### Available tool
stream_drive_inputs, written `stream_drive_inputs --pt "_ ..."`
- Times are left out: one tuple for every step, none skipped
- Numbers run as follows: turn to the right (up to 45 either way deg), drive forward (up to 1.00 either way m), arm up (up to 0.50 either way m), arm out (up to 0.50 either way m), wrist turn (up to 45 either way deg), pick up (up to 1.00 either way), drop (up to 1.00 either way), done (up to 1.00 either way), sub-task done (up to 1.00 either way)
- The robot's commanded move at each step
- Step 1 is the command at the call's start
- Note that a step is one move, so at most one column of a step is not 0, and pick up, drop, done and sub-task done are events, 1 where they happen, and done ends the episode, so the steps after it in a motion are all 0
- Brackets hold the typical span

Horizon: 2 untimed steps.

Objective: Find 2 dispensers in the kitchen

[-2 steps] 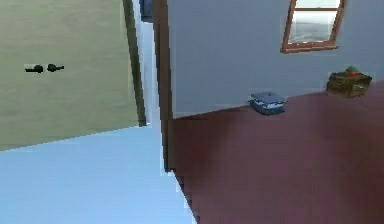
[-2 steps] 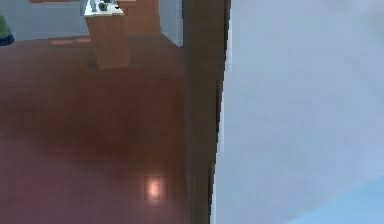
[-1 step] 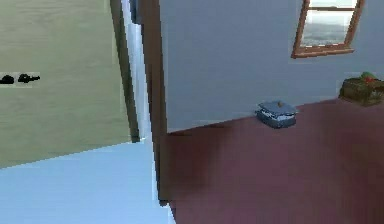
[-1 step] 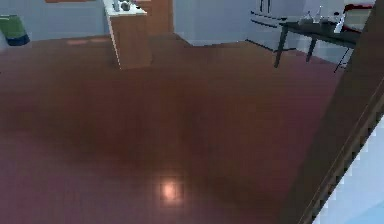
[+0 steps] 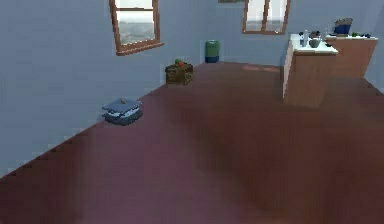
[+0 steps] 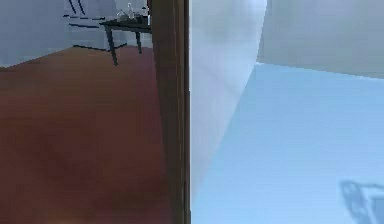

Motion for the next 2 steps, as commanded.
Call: stream_drive_inputs --pt "21.0 0.0 0.0 0.0 0.0 0.0 0.0 0.0 0.0" --pt "0.0 0.5 0.0 0.0 0.0 0.0 0.0 0.0 0.0"
